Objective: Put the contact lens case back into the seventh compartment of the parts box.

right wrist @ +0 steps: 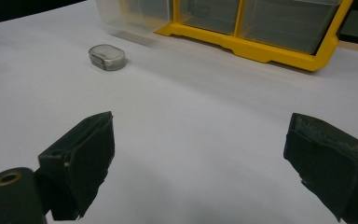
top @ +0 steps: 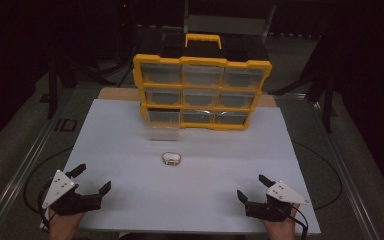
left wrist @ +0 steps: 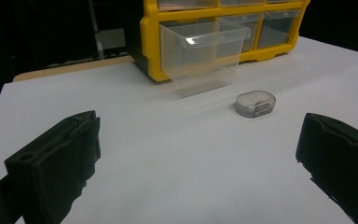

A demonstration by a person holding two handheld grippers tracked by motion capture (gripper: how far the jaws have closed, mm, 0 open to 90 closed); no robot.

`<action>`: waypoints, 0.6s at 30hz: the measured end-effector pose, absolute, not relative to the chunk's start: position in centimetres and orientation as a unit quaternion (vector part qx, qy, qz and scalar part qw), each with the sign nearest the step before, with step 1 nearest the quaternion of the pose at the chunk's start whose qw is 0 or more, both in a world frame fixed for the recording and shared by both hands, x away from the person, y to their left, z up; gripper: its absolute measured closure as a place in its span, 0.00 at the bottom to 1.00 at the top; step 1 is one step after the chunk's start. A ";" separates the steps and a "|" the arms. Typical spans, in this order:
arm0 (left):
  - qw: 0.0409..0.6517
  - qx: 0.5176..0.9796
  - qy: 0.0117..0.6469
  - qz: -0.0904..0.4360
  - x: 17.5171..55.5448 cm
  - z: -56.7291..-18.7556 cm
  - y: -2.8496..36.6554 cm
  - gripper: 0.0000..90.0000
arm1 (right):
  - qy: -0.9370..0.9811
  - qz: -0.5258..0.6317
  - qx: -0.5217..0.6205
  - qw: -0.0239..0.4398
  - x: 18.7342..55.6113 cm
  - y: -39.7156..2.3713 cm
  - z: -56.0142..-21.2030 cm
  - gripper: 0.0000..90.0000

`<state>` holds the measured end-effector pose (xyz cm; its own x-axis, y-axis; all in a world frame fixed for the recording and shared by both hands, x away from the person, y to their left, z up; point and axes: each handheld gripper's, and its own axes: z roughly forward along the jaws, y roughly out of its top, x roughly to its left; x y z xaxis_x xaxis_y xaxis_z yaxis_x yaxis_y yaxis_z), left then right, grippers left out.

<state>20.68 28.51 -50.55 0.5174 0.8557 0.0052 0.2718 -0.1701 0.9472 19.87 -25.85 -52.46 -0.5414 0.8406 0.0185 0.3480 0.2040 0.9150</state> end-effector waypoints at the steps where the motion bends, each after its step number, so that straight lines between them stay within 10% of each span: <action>1: 0.507 0.709 0.398 0.287 20.7 -50.6 28.4 0.01 | 0.731 0.486 0.407 0.253 19.9 -25.9 -52.5 0.10; 18: 0.506 0.700 0.413 0.288 20.7 -50.7 28.8 0.02 | 0.730 0.491 0.405 0.249 19.9 -25.7 -52.5 0.10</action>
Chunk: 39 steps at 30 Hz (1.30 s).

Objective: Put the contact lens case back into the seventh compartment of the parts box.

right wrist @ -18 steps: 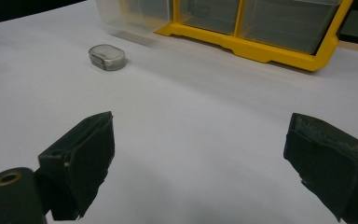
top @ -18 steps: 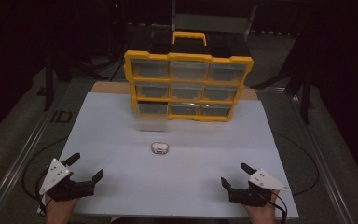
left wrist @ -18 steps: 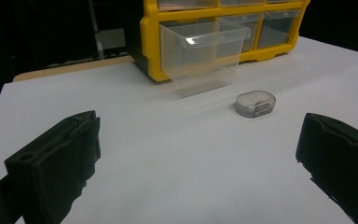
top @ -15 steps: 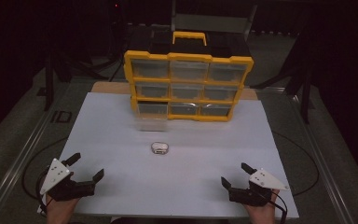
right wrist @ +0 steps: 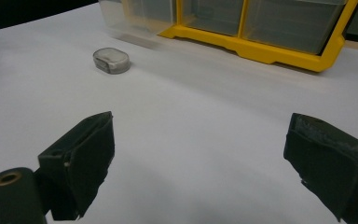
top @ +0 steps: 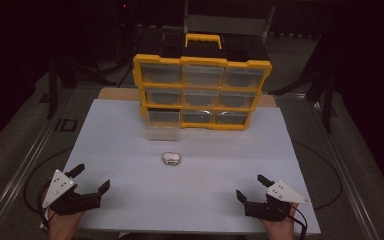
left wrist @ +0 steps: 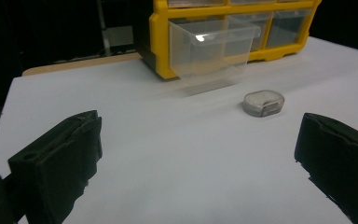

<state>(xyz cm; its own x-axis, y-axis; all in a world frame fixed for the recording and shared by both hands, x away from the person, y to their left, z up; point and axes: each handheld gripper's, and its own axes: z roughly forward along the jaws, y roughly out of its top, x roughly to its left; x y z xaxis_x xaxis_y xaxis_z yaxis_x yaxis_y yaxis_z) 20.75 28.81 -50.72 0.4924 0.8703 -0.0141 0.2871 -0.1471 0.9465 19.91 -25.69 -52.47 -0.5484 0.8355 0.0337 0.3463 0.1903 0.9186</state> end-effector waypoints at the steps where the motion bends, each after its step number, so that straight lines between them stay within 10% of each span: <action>1: 0.504 0.699 0.417 0.288 20.8 -50.7 28.8 0.02 | 0.729 0.493 0.404 0.250 19.9 -25.7 -52.4 0.10; 39: 0.476 0.741 0.405 0.246 23.4 -48.9 25.9 0.01 | 0.731 0.482 0.408 0.257 20.1 -25.6 -52.8 0.10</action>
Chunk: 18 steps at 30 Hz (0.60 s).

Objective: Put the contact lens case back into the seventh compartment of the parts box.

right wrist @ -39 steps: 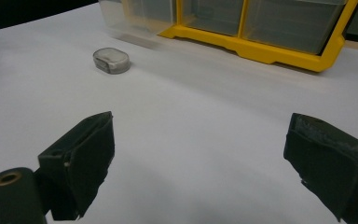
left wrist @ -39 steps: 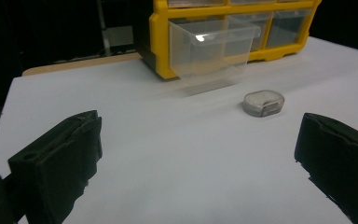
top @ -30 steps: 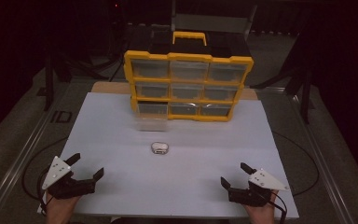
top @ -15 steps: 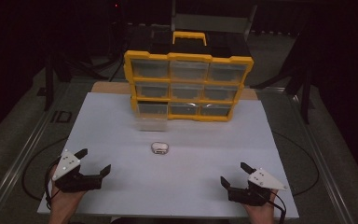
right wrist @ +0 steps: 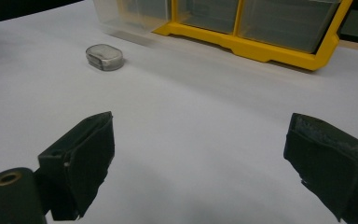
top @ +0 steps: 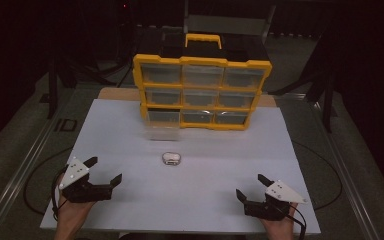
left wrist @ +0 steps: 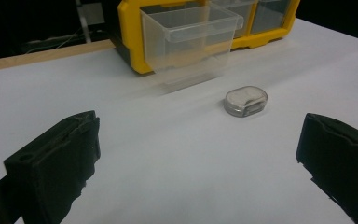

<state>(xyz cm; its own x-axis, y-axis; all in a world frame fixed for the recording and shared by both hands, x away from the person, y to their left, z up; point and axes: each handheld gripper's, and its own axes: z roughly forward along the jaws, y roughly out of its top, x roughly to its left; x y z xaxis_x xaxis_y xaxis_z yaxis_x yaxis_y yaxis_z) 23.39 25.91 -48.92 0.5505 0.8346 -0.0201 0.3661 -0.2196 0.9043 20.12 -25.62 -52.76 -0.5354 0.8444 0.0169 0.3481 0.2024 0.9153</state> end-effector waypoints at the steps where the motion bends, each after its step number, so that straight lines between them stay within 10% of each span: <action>1: 0.475 0.742 0.404 0.246 23.5 -48.9 25.8 0.01 | 0.731 0.482 0.408 0.257 20.1 -25.6 -52.8 0.10; 18: 0.466 0.754 0.396 0.241 25.2 -48.7 24.3 0.01 | 0.728 0.486 0.410 0.256 20.2 -25.7 -52.8 0.10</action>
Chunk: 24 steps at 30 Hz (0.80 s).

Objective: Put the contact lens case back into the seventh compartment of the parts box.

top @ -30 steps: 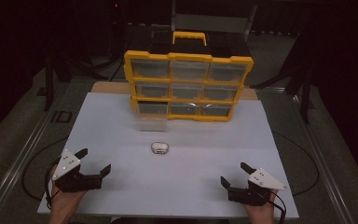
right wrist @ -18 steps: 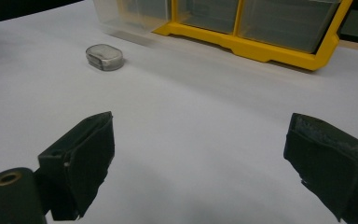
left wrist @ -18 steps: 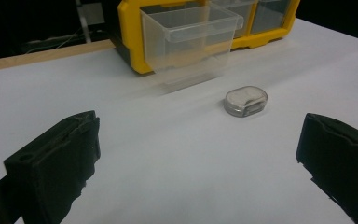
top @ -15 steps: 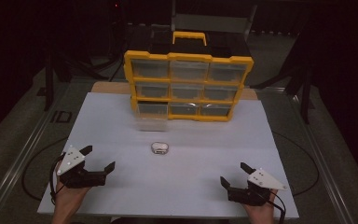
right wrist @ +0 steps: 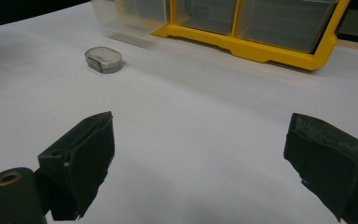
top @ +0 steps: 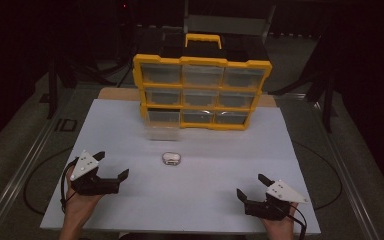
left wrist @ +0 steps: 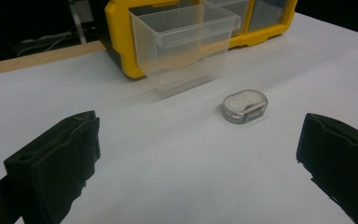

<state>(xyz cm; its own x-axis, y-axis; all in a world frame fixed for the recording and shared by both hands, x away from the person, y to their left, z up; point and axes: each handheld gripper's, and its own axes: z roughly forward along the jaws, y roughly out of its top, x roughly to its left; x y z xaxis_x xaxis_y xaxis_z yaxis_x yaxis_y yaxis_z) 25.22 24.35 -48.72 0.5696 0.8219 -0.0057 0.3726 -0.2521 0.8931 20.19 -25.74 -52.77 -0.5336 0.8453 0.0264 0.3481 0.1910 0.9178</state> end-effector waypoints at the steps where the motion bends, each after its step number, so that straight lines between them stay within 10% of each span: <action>1: 0.465 0.755 0.395 0.241 25.3 -48.7 24.2 0.01 | 0.729 0.486 0.410 0.256 20.2 -25.7 -52.8 0.10; 24: 0.456 0.770 0.375 0.240 27.4 -48.3 21.6 0.00 | 0.730 0.482 0.411 0.257 20.3 -25.6 -52.8 0.10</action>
